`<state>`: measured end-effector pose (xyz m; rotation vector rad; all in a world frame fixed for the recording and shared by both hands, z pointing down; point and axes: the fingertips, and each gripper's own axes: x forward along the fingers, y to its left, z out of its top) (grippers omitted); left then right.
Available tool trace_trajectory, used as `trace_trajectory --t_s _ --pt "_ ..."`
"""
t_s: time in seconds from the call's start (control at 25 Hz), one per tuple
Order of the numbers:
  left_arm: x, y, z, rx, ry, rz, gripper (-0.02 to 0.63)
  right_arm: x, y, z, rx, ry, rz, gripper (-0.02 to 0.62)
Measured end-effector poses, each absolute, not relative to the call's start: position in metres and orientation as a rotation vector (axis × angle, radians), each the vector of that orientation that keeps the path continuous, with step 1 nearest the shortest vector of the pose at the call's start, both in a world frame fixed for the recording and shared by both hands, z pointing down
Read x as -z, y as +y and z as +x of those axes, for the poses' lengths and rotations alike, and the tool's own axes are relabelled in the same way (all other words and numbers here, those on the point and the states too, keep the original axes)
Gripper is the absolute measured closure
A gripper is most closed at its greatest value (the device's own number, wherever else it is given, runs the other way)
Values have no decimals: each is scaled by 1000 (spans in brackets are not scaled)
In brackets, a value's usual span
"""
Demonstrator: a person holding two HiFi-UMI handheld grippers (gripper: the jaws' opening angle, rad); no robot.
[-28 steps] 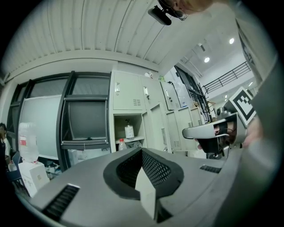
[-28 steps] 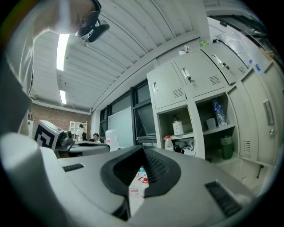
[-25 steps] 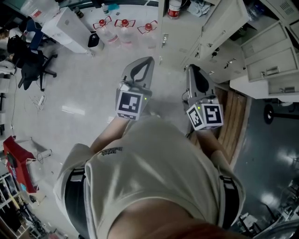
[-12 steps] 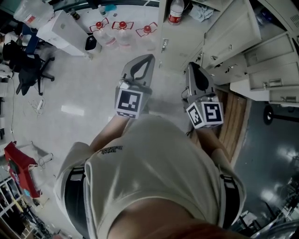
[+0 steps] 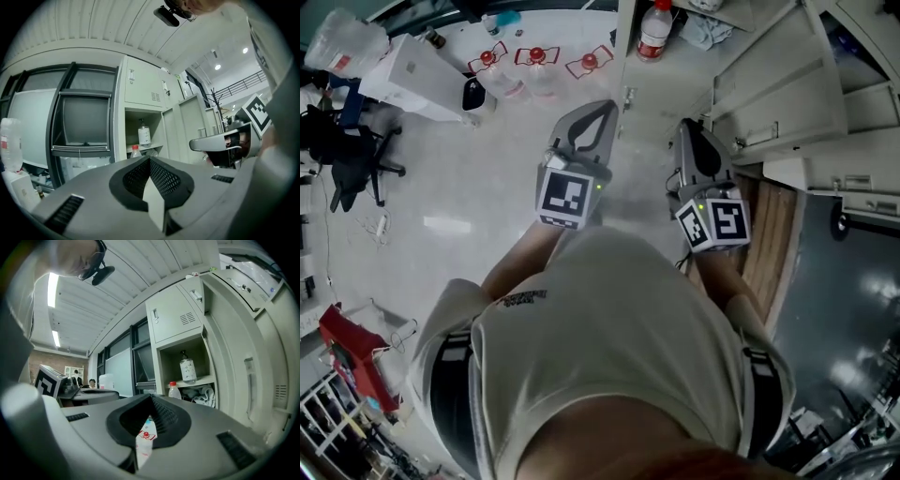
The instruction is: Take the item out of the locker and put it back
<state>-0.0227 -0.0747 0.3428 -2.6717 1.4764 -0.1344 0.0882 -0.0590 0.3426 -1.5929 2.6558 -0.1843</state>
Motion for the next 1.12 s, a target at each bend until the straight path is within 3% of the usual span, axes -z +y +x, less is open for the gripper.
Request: trace_trajectory --t_s 0.68,1.12 --pt "-331 -170 -49 80 1240 -2756 594 -331 -145 55 101 2482 -1819 592" --pt "-343 -192 -30 108 1234 -2774 594 -337 -177 65 110 2491 -1819 592"
